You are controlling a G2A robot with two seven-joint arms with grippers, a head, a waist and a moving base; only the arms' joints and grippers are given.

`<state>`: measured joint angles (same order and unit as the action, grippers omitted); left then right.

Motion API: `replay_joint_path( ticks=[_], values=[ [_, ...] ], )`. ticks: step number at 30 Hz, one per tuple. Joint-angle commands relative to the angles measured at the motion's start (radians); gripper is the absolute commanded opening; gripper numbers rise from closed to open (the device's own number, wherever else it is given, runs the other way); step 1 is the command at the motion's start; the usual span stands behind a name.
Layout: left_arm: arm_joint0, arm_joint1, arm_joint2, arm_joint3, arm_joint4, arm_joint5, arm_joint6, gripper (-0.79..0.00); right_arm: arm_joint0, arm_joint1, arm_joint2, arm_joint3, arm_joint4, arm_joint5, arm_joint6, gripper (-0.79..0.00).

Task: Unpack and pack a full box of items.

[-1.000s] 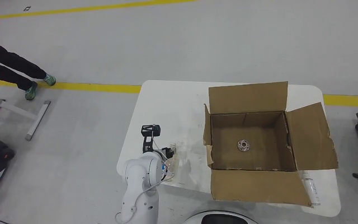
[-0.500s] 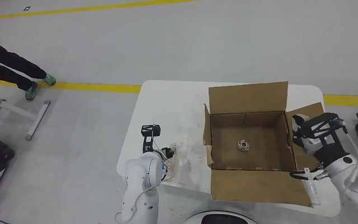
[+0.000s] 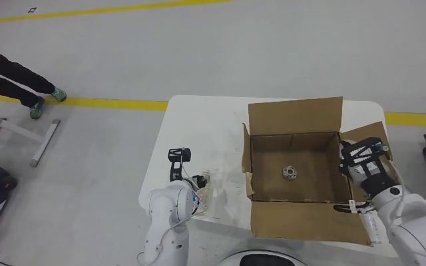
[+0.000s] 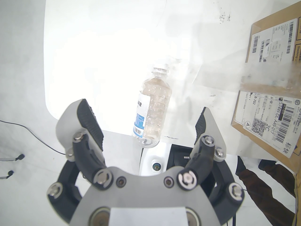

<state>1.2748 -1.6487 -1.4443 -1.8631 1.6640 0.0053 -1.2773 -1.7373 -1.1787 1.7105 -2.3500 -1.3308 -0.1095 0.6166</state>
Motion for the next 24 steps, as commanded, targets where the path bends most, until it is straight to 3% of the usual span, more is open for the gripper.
replay_joint_path(
  ticks=[1, 5, 11, 16, 24],
  values=[
    [0.0, 0.0, 0.0, 0.0, 0.0, 0.0, 0.0, 0.0, 0.0, 0.0, 0.0, 0.0, 0.0, 0.0, 0.0, -0.785],
    [0.0, 0.0, 0.0, 0.0, 0.0, 0.0, 0.0, 0.0, 0.014, 0.005, -0.03, 0.0, -0.129, -0.052, -0.013, -0.785],
    [0.0, 0.0, 0.0, 0.0, 0.0, 0.0, 0.0, 0.0, 0.122, 0.003, -0.198, 0.106, -0.297, -0.082, 0.113, -0.785],
    [0.0, 0.0, 0.0, 0.0, 0.0, 0.0, 0.0, 0.0, 0.273, -0.007, -0.302, 0.272, -0.295, -0.099, 0.232, -0.785],
    [0.0, 0.0, 0.0, 0.0, 0.0, 0.0, 0.0, 0.0, 0.468, -0.029, -0.398, 0.488, -0.15, -0.109, 0.402, -0.785]
  ],
)
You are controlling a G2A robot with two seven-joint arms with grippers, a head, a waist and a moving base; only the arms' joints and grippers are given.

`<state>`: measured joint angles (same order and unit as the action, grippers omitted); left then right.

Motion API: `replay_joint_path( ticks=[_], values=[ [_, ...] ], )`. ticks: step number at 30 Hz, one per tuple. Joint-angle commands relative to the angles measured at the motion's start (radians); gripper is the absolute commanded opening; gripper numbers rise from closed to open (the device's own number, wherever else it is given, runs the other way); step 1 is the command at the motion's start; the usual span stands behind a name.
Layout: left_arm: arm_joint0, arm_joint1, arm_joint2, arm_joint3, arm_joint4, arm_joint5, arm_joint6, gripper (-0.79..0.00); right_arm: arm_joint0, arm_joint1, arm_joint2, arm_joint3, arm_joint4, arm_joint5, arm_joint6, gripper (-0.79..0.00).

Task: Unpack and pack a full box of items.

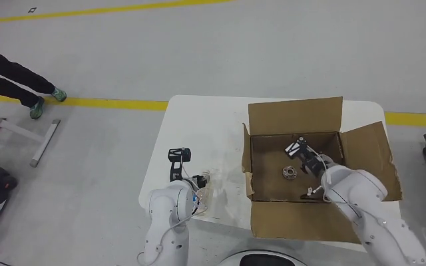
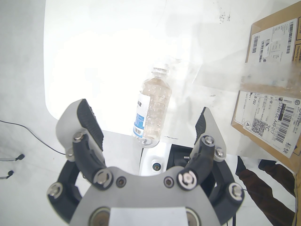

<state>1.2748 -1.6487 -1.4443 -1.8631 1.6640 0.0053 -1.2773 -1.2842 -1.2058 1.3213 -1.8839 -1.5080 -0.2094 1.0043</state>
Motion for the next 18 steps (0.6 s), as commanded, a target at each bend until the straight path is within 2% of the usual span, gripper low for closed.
replay_joint_path(
  ticks=[1, 6, 10, 12, 13, 14, 18],
  values=[
    [0.0, 0.0, 0.0, 0.0, 0.0, 0.0, 0.0, 0.0, 0.034, -0.004, -0.015, 0.044, 0.054, -0.018, 0.034, -0.785],
    [0.0, 0.0, 0.0, 0.0, 0.0, 0.0, 0.0, 0.0, 0.098, -0.014, -0.048, 0.152, 0.147, -0.025, 0.09, -0.763],
    [0.0, 0.0, 0.0, 0.0, 0.0, 0.0, 0.0, 0.0, 0.121, -0.018, -0.061, 0.191, 0.184, -0.02, 0.114, -0.785],
    [0.0, 0.0, 0.0, 0.0, 0.0, 0.0, 0.0, 0.0, 0.126, -0.018, -0.069, 0.197, 0.17, -0.02, 0.124, -0.616],
    [0.0, 0.0, 0.0, 0.0, 0.0, 0.0, 0.0, 0.0, 0.126, -0.017, -0.071, 0.193, 0.157, -0.014, 0.125, -0.043],
    [0.0, 0.0, 0.0, 0.0, 0.0, 0.0, 0.0, 0.0, 0.126, -0.017, -0.071, 0.193, 0.157, -0.014, 0.125, 0.0],
    [0.0, 0.0, 0.0, 0.0, 0.0, 0.0, 0.0, 0.0, 0.126, -0.017, -0.071, 0.193, 0.157, -0.014, 0.125, 0.0]
  ],
)
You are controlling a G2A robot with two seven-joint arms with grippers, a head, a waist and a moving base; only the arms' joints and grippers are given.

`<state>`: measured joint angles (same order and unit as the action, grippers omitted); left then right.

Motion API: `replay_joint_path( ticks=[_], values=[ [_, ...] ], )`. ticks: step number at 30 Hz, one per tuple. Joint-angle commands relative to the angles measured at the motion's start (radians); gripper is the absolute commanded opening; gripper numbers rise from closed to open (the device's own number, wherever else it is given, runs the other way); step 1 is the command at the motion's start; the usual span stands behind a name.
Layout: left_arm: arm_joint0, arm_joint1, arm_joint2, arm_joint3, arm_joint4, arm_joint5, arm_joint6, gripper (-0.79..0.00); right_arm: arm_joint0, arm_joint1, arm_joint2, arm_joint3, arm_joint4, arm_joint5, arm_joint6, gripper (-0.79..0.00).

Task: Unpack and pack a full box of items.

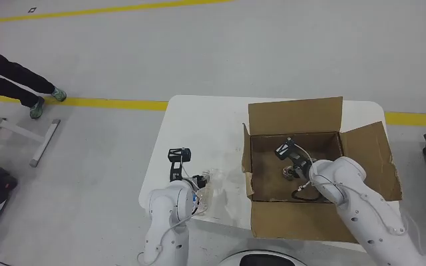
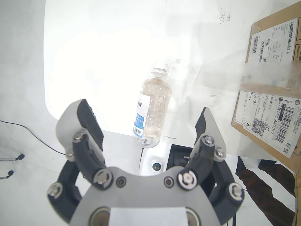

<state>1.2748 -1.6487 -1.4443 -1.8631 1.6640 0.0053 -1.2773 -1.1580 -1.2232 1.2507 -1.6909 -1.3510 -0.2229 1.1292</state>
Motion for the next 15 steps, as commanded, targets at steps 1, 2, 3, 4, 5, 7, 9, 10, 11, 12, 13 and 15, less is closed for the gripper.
replay_joint_path(
  ticks=[1, 2, 3, 4, 5, 7, 9, 10, 11, 12, 13, 15],
  values=[
    [0.0, 0.0, 0.0, 0.0, 0.0, 0.0, 0.0, 0.0, 0.0, 0.0, 0.0, 0.0, 0.0, 0.0, 0.0, 0.0],
    [0.0, 0.0, 0.0, 0.0, 0.0, 0.0, 0.0, 0.0, 0.0, 0.0, 0.0, 0.0, 0.0, 0.0, 0.0, 0.0],
    [0.0, 0.0, 0.0, 0.0, 0.0, 0.0, 0.0, 0.0, 0.0, 0.0, 0.0, 0.0, 0.0, 0.0, 0.0, 0.0],
    [0.0, 0.0, 0.0, 0.0, 0.0, 0.0, 0.0, 0.0, 0.0, 0.0, 0.0, 0.0, 0.0, 0.0, 0.0, 0.0],
    [0.0, 0.0, 0.0, 0.0, 0.0, 0.0, 0.0, 0.0, 0.0, 0.0, 0.0, 0.0, 0.0, 0.0, 0.0, 0.0],
    [0.0, 0.0, 0.0, 0.0, 0.0, 0.0, 0.0, 0.0, 0.0, 0.0, 0.0, 0.0, 0.0, 0.0, 0.0, 0.0],
    [0.0, 0.0, 0.0, 0.0, 0.0, 0.0, 0.0, 0.0, -0.012, 0.002, 0.009, -0.009, -0.003, 0.005, -0.02, 0.0],
    [0.0, 0.0, 0.0, 0.0, 0.0, 0.0, 0.0, 0.0, -0.023, 0.003, 0.015, -0.02, -0.009, 0.006, -0.024, 0.0],
    [0.0, 0.0, 0.0, 0.0, 0.0, 0.0, 0.0, 0.0, -0.032, 0.005, 0.018, -0.031, -0.024, 0.005, -0.016, 0.0],
    [0.0, 0.0, 0.0, 0.0, 0.0, 0.0, 0.0, 0.0, -0.039, 0.006, 0.019, -0.045, -0.028, 0.006, -0.011, 0.0],
    [0.0, 0.0, 0.0, 0.0, 0.0, 0.0, 0.0, 0.0, -0.046, 0.007, 0.02, -0.054, -0.031, 0.007, -0.006, 0.0],
    [0.0, 0.0, 0.0, 0.0, 0.0, 0.0, 0.0, 0.0, -0.051, 0.007, 0.017, -0.06, -0.038, 0.014, -0.001, 0.0]
  ],
)
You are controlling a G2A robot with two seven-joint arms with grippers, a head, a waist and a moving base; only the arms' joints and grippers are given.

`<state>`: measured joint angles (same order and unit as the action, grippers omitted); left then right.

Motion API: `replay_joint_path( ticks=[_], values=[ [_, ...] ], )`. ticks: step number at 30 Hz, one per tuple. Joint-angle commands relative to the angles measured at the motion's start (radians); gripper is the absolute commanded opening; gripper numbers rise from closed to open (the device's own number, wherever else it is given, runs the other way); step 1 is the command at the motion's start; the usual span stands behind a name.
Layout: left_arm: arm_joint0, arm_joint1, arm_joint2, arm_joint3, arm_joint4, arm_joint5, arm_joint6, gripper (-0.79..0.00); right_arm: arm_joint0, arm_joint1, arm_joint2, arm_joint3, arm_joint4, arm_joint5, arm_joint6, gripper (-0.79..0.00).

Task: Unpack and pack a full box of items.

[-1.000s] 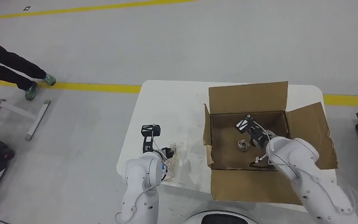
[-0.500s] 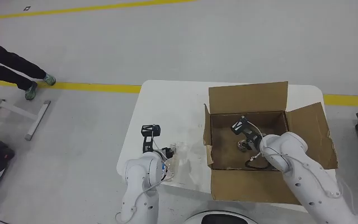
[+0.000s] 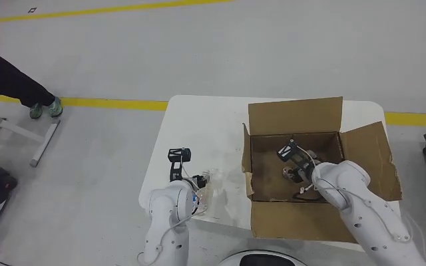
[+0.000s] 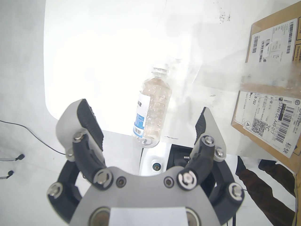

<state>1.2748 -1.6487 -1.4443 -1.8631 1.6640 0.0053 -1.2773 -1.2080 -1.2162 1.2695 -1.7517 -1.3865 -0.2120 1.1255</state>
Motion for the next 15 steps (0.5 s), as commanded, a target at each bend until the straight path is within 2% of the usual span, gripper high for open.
replay_joint_path(
  ticks=[1, 3, 4, 5, 6, 7, 9, 15],
  values=[
    [0.0, 0.0, 0.0, 0.0, 0.0, 0.0, 0.0, 0.0, -0.001, -0.001, -0.009, 0.005, -0.008, 0.003, 0.005, 0.0],
    [0.0, 0.0, 0.0, 0.0, 0.0, 0.0, 0.0, 0.0, 0.009, -0.003, -0.025, 0.026, -0.008, 0.008, 0.014, 0.0],
    [0.0, 0.0, 0.0, 0.0, 0.0, 0.0, 0.0, 0.0, 0.016, -0.005, -0.033, 0.036, -0.008, 0.013, 0.018, -0.2],
    [0.0, 0.0, 0.0, 0.0, 0.0, 0.0, 0.0, 0.0, 0.02, -0.006, -0.039, 0.042, -0.008, 0.015, 0.02, -0.456],
    [0.0, 0.0, 0.0, 0.0, 0.0, 0.0, 0.0, 0.0, 0.029, -0.008, -0.048, 0.053, -0.008, 0.018, 0.025, -0.505],
    [0.0, 0.0, 0.0, 0.0, 0.0, 0.0, 0.0, 0.0, 0.037, -0.01, -0.055, 0.061, -0.007, 0.023, 0.026, -0.536],
    [0.0, 0.0, 0.0, 0.0, 0.0, 0.0, 0.0, 0.0, 0.053, -0.013, -0.073, 0.081, -0.008, 0.028, 0.038, -0.539],
    [0.0, 0.0, 0.0, 0.0, 0.0, 0.0, 0.0, 0.0, 0.093, -0.023, -0.114, 0.141, -0.005, 0.035, 0.054, -0.496]
  ],
)
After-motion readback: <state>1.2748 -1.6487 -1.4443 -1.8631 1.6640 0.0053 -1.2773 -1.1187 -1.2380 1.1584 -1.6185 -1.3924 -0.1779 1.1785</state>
